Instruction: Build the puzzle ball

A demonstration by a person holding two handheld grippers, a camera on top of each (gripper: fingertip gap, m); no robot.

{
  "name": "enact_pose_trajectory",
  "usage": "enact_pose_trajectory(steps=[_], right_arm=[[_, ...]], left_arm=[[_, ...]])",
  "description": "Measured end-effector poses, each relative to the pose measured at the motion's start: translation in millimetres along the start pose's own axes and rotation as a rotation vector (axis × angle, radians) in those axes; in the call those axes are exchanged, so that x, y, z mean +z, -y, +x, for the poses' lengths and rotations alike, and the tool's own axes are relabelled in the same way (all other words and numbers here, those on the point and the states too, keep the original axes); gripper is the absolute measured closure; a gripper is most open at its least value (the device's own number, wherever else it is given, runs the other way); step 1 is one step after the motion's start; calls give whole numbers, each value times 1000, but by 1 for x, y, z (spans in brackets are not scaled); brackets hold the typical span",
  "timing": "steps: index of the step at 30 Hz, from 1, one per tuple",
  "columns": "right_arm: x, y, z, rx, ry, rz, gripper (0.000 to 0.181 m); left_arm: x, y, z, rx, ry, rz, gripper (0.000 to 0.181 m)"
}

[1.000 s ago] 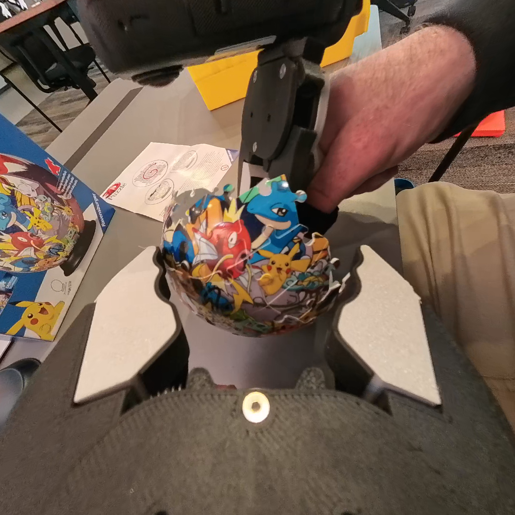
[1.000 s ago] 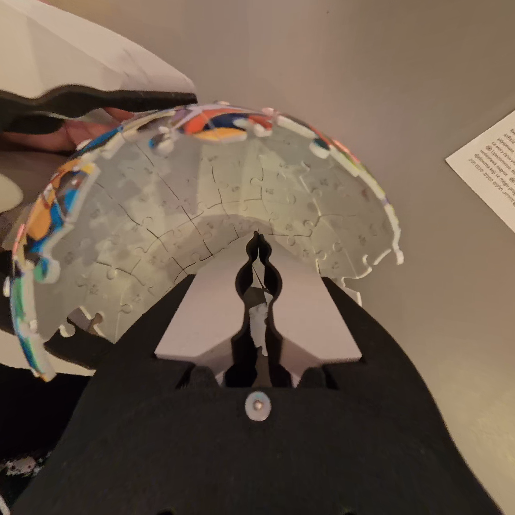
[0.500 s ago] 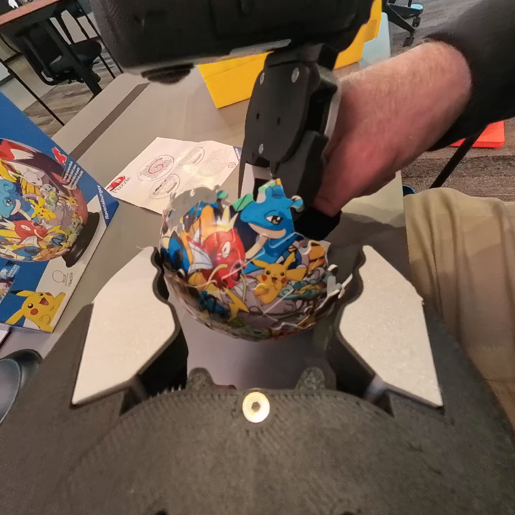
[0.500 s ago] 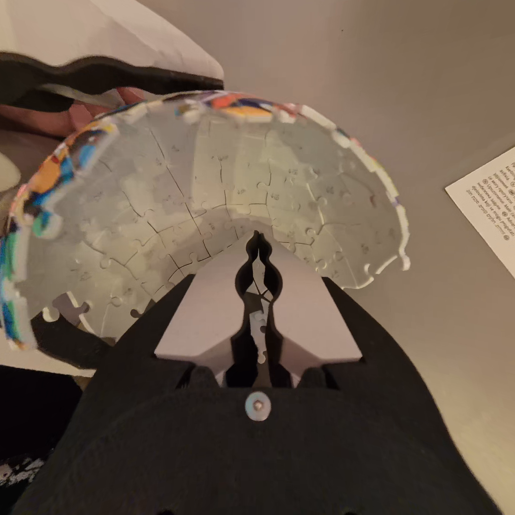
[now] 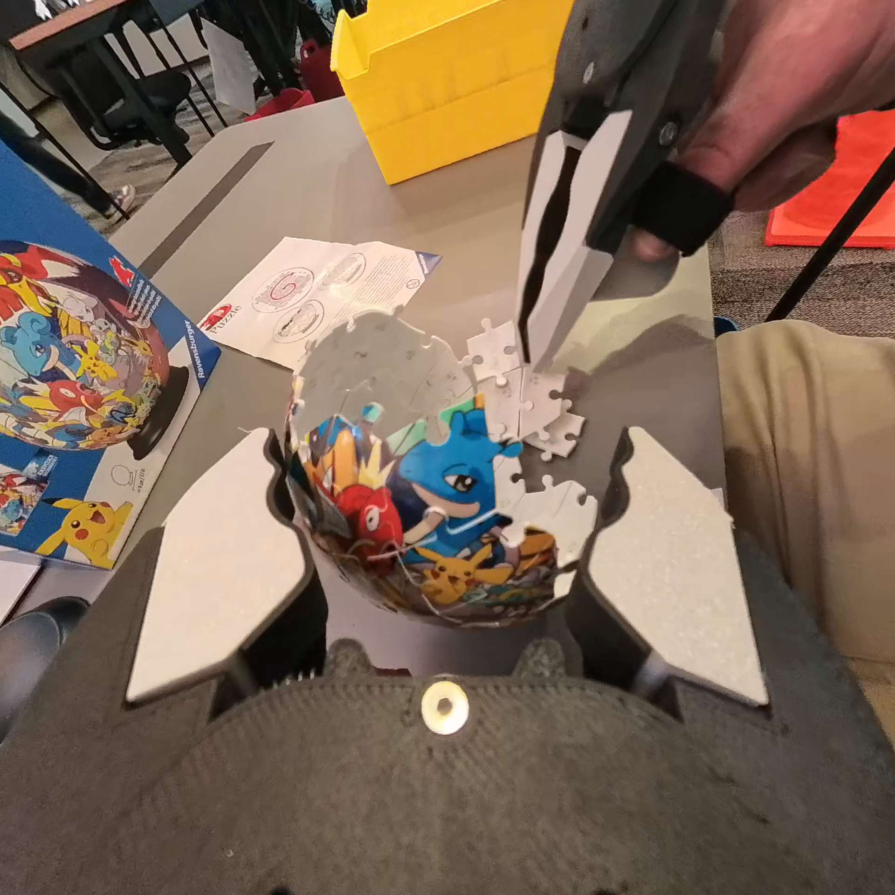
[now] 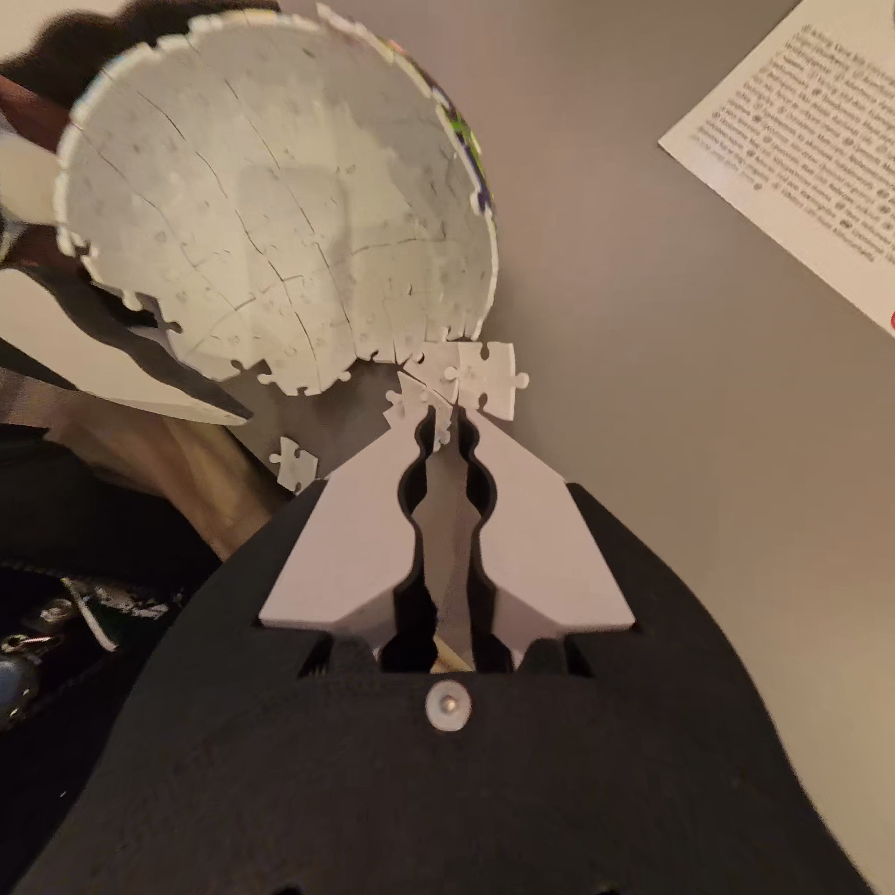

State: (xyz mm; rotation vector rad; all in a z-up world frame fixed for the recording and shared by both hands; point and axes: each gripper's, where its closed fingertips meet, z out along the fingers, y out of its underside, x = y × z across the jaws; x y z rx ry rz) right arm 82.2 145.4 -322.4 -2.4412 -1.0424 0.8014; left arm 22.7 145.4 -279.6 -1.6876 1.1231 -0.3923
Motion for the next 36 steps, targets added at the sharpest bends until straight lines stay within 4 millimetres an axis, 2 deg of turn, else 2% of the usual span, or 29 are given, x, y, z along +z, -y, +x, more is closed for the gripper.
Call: enact_pose_trajectory(steps=[2,4,7,10,12,15,18,21,25,29,36], right_arm=[[2,-1,-3,14,6,12,170],[-3,7,-4,38,9,68,166],[-7,8,5,57,-19,85,166],[-10,10,12,166,18,124,151],[-9,4,15,202,19,119,147],[-2,-1,13,247,66,110,140],[3,9,4,330,190,144,138],[12,13,9,313,179,128,147],[19,19,9,291,187,135,176],[20,26,9,257,170,142,179],[21,27,9,237,179,133,178]], left_arm=[[-1,0,-1,-2,6,-1,57],[-1,0,-1,-3,9,0,57],[-1,1,-1,-2,11,0,57],[-1,1,-1,-2,11,0,56],[-2,2,-2,-2,16,4,56],[-3,2,-2,-5,16,5,56],[-2,3,-1,-5,15,8,56],[-2,4,-1,-10,16,9,56],[-3,5,-1,-12,17,9,56],[-4,5,-2,-24,15,12,56],[-8,9,-6,-53,7,22,57]])
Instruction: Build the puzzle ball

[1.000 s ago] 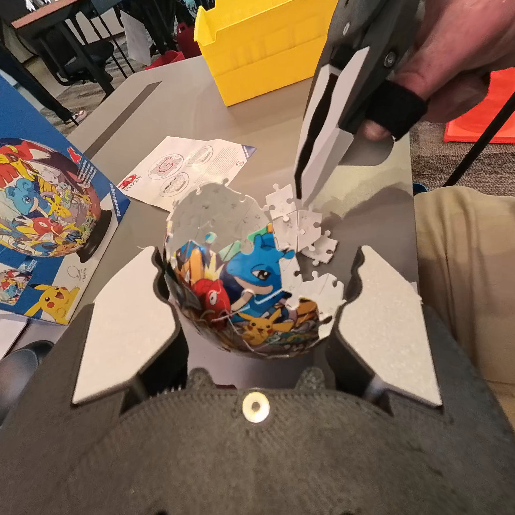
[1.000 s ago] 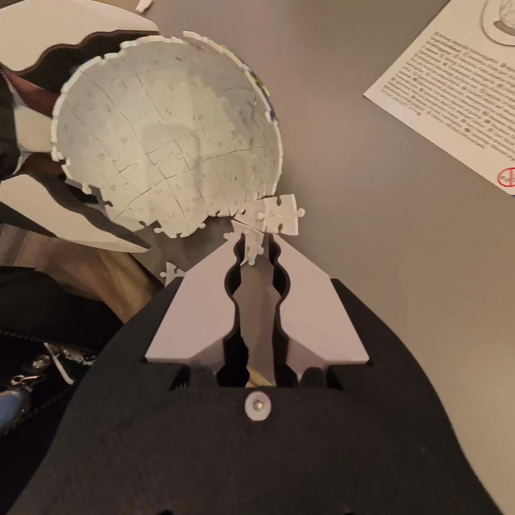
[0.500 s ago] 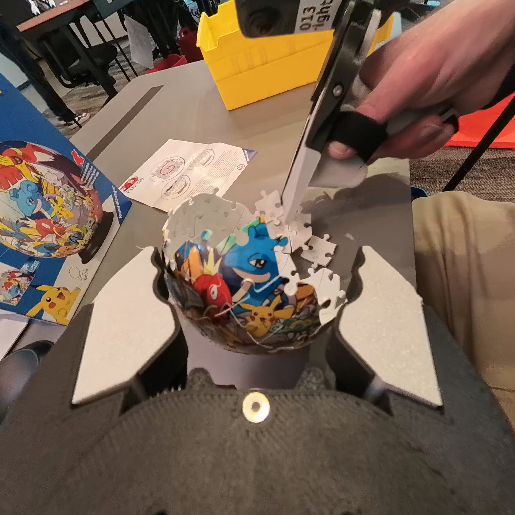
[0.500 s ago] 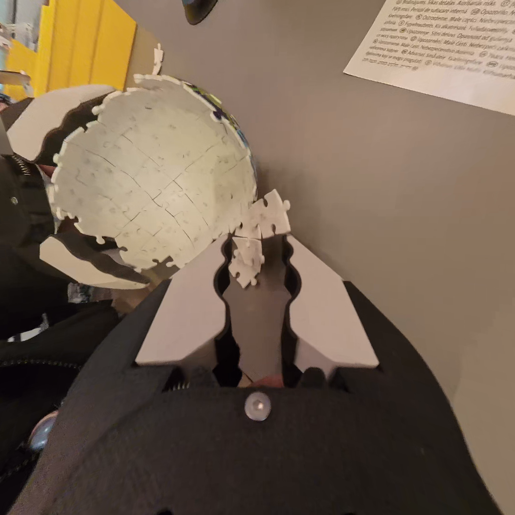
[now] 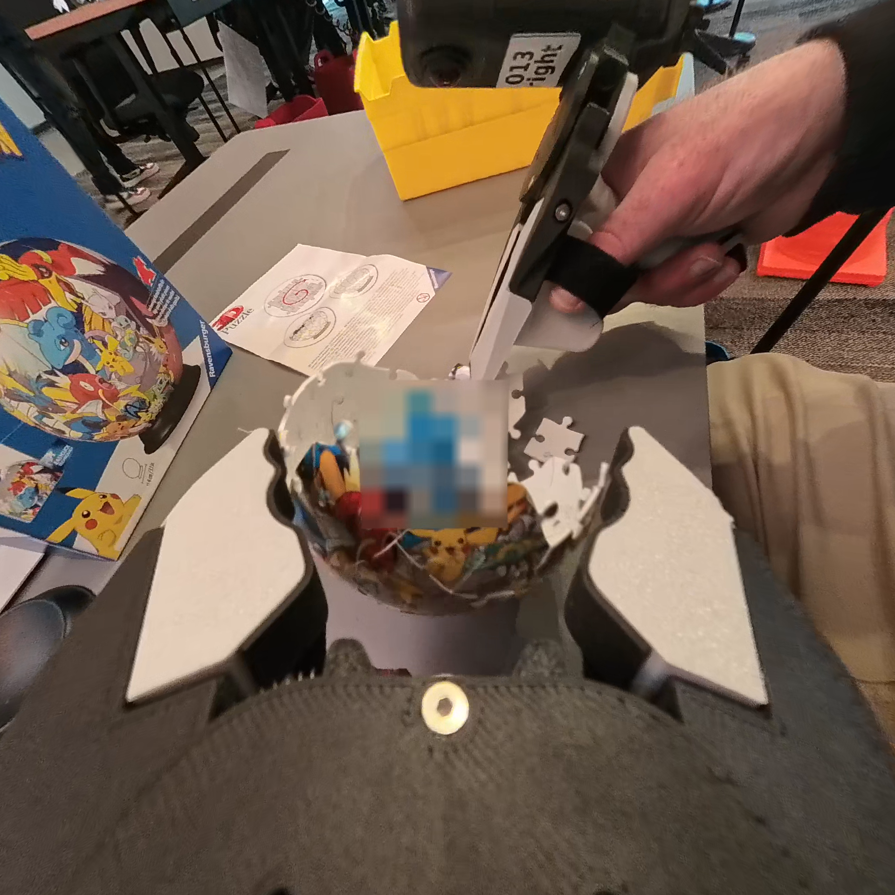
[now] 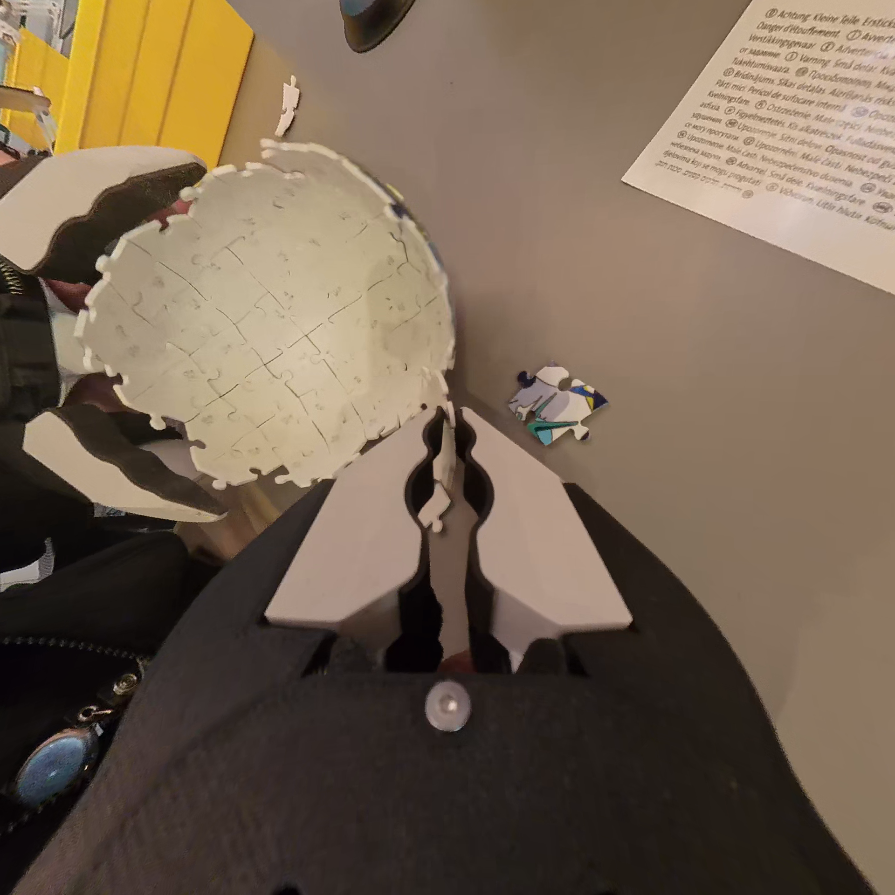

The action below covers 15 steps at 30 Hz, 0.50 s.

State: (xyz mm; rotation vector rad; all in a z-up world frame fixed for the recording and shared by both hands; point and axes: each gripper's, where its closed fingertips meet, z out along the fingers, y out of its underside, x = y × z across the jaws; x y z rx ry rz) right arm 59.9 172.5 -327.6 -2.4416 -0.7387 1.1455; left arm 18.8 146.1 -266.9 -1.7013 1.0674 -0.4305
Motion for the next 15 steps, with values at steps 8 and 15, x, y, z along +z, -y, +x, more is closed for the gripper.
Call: enact_pose_trajectory(steps=[8,15], right_arm=[[1,2,0,38,4,-25,180],[4,4,2,120,37,-9,179]], left_arm=[[3,3,2,8,-3,2,59],[6,2,2,60,45,-16,61]])
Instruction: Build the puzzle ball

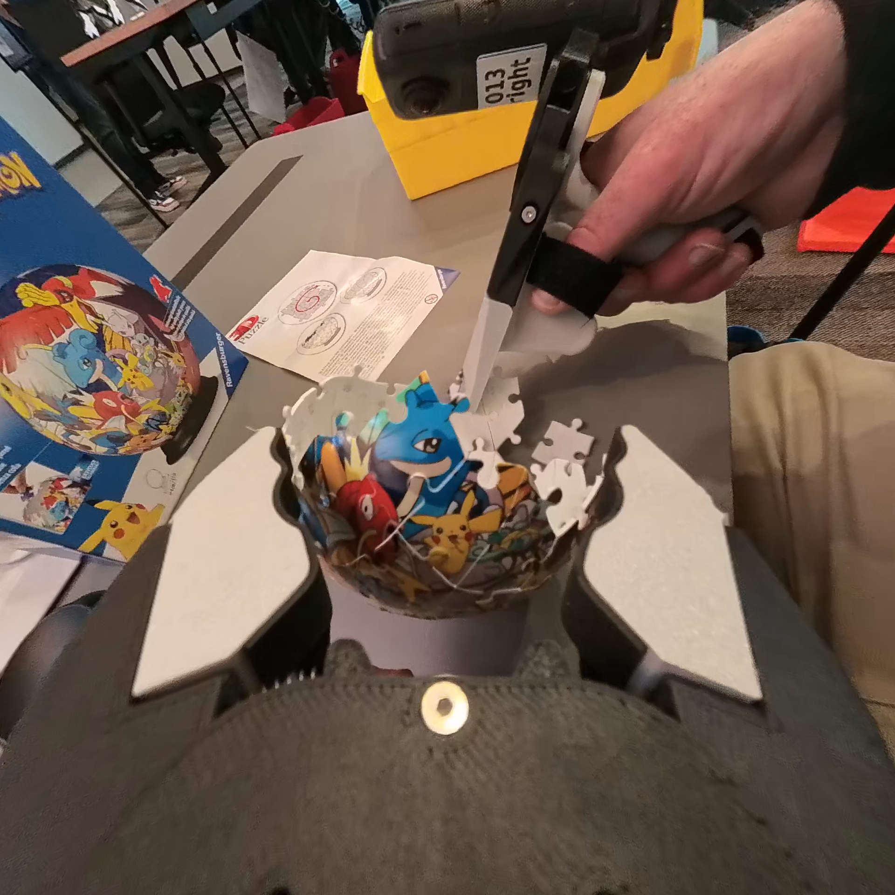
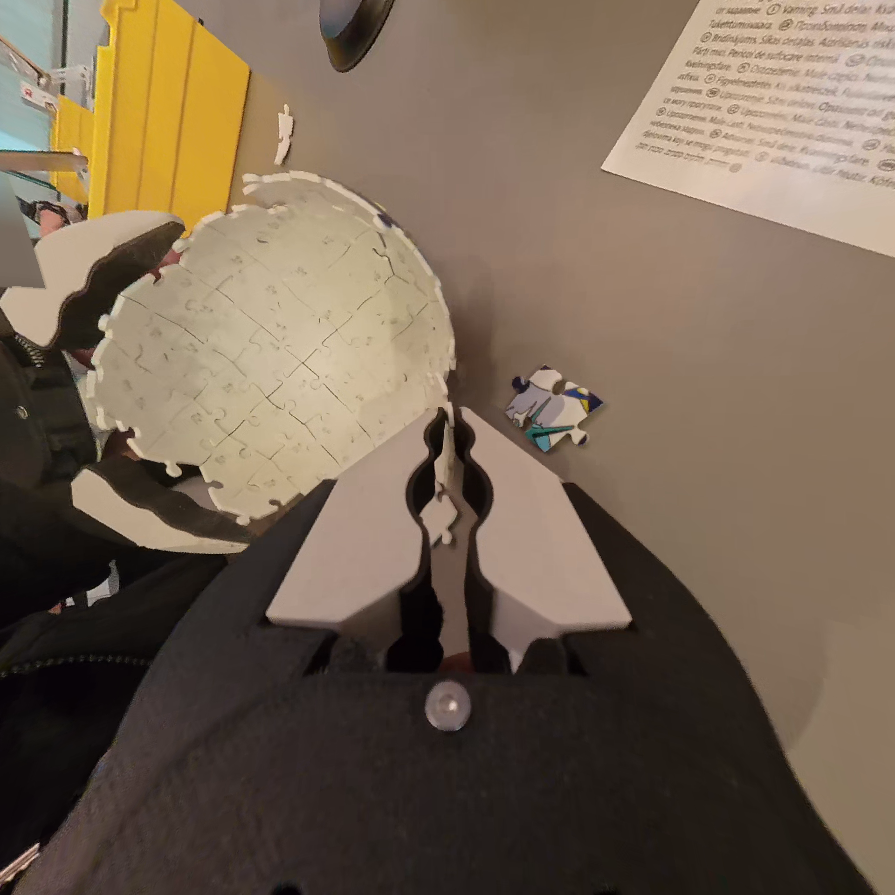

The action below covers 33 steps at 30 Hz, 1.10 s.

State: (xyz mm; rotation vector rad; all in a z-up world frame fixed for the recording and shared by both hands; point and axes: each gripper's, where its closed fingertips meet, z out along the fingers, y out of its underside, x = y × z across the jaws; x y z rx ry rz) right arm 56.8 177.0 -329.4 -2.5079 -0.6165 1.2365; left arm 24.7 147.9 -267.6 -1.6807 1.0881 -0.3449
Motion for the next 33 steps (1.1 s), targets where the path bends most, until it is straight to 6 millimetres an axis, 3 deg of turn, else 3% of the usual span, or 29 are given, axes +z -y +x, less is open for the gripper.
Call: enact_pose_trajectory(steps=[12,23,28,33], right_arm=[[10,1,7,22,9,-18,180],[13,5,9,-34,-18,-20,165],[16,5,8,-55,-23,-30,178],[16,8,8,-68,-15,-63,179]], left_arm=[[11,1,0,148,76,-42,62],[16,1,4,249,58,-65,63],[17,1,6,287,32,-71,63],[18,1,8,316,14,-74,62]])
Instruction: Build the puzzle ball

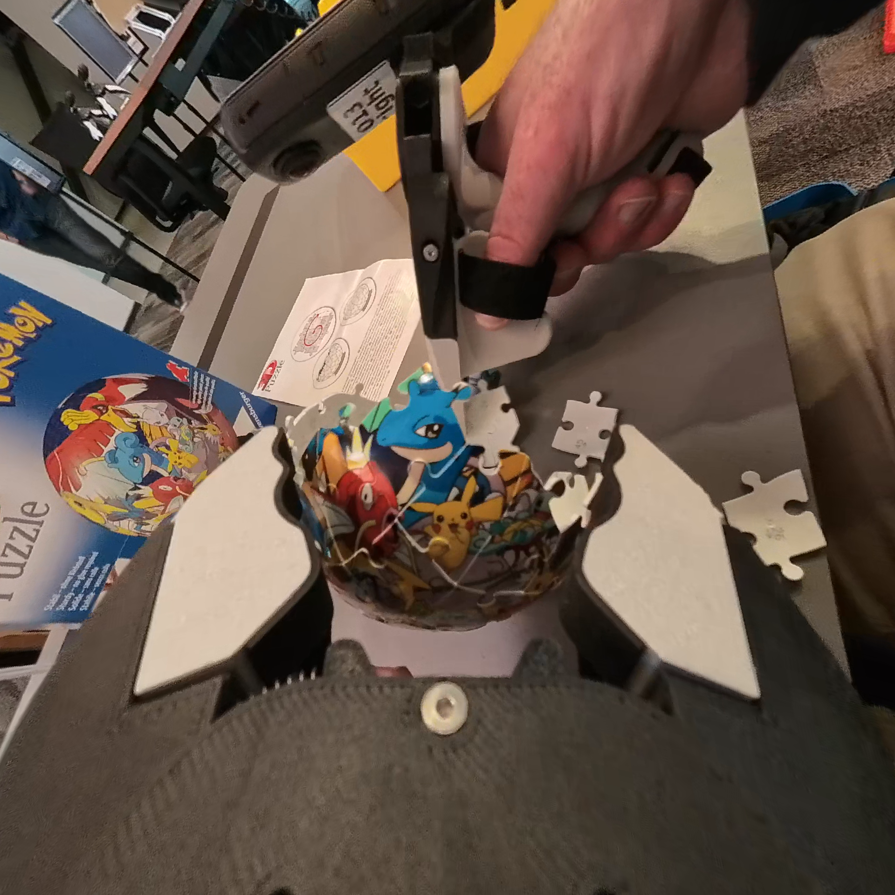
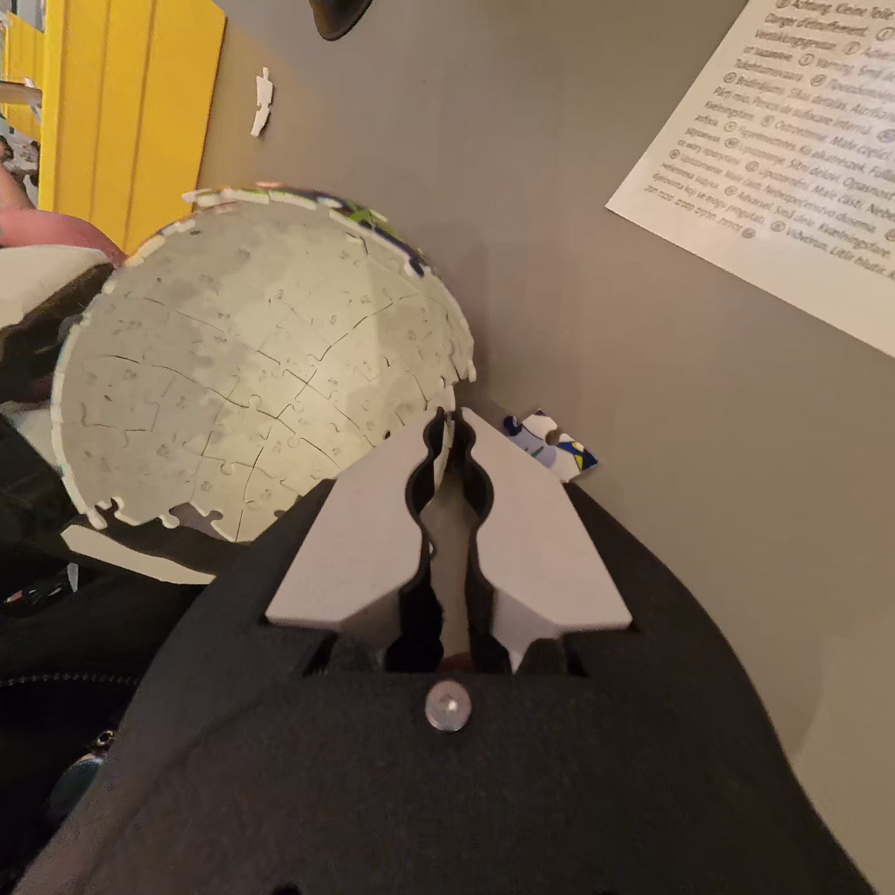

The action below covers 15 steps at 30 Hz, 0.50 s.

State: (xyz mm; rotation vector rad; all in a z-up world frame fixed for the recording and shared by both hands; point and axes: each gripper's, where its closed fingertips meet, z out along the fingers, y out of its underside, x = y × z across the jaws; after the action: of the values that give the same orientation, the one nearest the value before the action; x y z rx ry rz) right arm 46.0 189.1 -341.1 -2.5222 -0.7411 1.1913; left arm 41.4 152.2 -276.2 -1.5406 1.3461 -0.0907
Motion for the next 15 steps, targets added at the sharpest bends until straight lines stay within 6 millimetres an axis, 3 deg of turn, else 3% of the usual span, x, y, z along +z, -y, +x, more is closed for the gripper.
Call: enact_pose_trajectory(steps=[8,15], right_arm=[[5,-4,-2,18,17,-28,175],[-6,2,1,-26,-21,2,163]], left_arm=[[3,0,1,31,-4,-9,62],[4,0,2,51,-14,-19,62]])
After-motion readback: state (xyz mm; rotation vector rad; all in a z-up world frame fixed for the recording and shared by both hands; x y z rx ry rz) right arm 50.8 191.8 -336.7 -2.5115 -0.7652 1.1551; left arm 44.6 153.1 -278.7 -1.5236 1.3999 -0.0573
